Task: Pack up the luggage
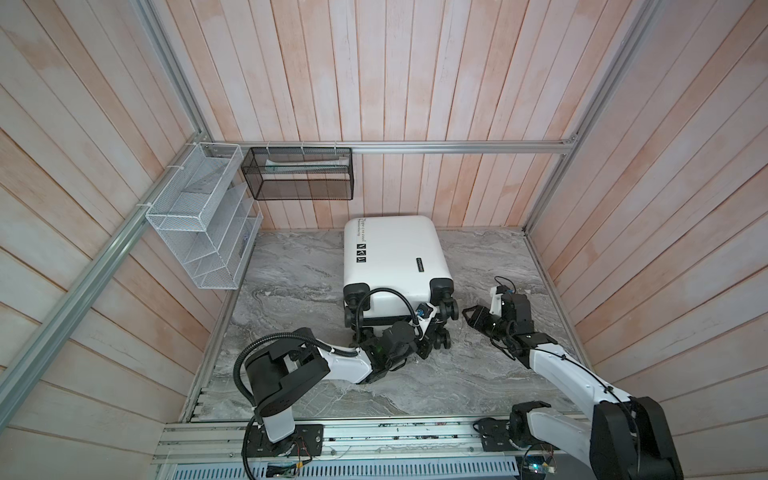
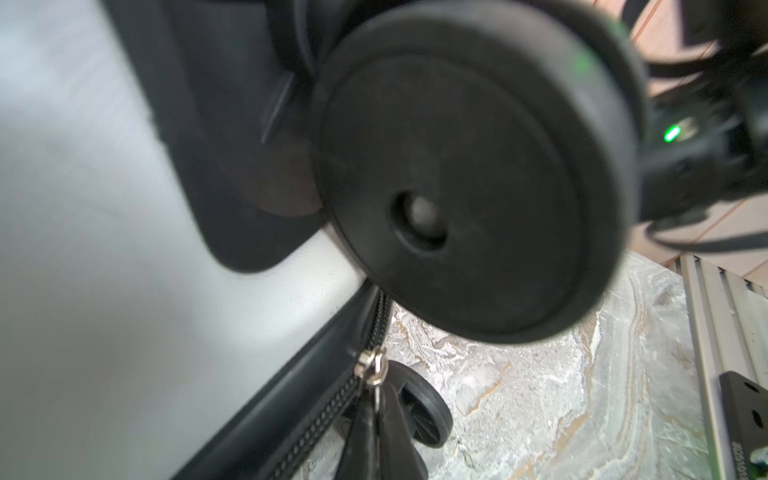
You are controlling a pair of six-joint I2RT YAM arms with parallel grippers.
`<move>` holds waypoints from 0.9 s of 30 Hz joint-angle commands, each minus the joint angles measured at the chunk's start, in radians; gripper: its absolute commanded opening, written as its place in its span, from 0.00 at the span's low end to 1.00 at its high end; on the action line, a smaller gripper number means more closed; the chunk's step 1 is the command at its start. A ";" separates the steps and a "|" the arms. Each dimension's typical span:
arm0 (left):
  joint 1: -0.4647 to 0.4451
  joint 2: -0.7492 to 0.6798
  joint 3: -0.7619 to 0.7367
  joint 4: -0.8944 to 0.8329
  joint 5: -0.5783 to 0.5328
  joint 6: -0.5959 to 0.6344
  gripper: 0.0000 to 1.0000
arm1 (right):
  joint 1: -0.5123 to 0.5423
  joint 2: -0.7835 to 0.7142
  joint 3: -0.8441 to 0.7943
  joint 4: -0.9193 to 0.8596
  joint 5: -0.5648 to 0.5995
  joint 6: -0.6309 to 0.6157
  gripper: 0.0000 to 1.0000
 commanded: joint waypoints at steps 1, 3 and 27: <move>-0.009 -0.065 -0.020 0.094 0.023 0.022 0.00 | 0.057 0.054 0.005 0.161 -0.055 0.035 0.42; -0.009 -0.074 -0.032 0.088 0.026 0.021 0.00 | 0.084 0.099 0.026 0.189 -0.064 0.043 0.40; -0.018 -0.018 -0.001 0.124 0.050 -0.027 0.00 | 0.331 0.311 0.134 0.312 -0.110 0.149 0.26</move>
